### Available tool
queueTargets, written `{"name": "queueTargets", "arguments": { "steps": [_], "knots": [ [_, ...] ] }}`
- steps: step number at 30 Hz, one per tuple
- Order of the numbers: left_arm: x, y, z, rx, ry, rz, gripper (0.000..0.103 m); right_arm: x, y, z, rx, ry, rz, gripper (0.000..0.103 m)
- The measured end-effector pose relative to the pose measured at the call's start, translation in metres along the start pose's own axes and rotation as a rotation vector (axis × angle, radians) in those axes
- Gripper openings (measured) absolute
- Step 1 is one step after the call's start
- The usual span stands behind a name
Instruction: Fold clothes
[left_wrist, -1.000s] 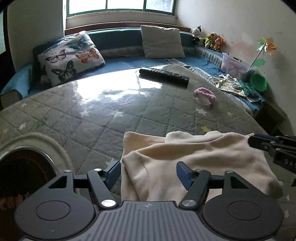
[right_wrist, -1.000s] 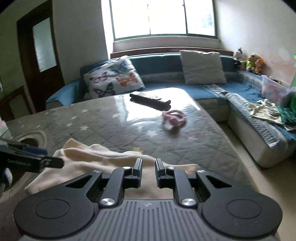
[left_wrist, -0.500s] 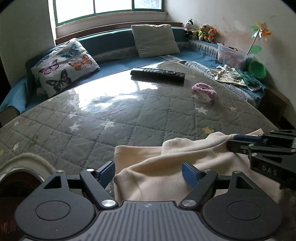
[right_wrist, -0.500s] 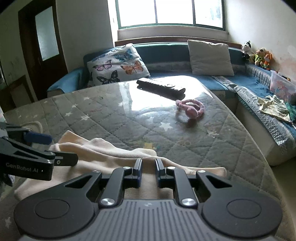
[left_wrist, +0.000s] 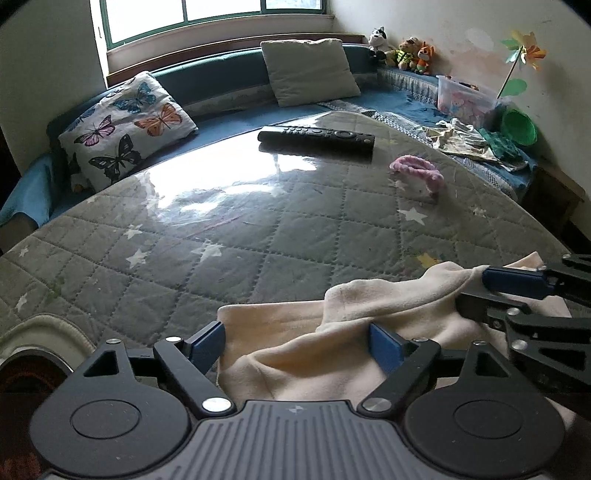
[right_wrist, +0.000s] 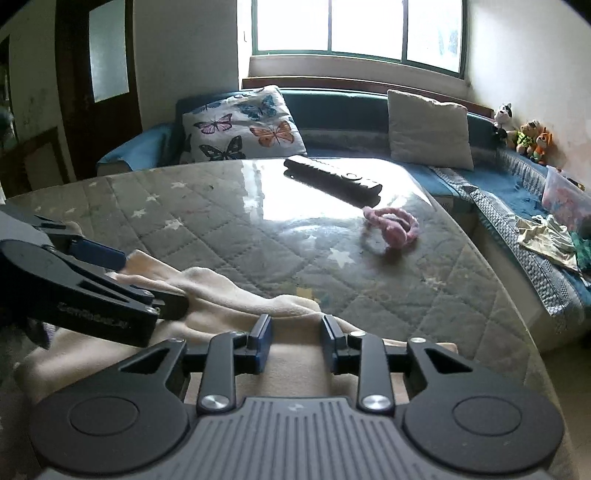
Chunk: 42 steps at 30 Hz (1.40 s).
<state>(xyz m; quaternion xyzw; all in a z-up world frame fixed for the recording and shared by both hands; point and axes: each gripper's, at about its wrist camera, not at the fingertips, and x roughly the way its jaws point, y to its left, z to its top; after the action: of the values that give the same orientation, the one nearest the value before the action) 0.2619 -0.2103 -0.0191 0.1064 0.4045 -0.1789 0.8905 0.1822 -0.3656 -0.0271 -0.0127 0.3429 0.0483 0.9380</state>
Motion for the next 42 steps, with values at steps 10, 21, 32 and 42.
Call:
{"name": "queueTargets", "arguments": {
  "steps": [10, 21, 32, 42],
  "knots": [
    [-0.022, 0.003, -0.013, 0.010, -0.026, 0.022, 0.091, -0.033, 0.030, -0.018, -0.100, 0.005, 0.075, 0.042],
    [-0.058, 0.010, -0.048, 0.014, -0.073, 0.026, 0.096, -0.073, 0.063, -0.048, -0.164, -0.011, 0.135, 0.048],
    [-0.068, 0.016, -0.073, -0.022, -0.064, 0.045, 0.100, -0.094, 0.061, -0.059, -0.107, -0.032, 0.115, 0.052],
    [-0.084, 0.013, -0.084, -0.022, -0.071, 0.043, 0.103, -0.094, 0.038, -0.069, -0.028, -0.007, 0.037, 0.061]
  ]
}}
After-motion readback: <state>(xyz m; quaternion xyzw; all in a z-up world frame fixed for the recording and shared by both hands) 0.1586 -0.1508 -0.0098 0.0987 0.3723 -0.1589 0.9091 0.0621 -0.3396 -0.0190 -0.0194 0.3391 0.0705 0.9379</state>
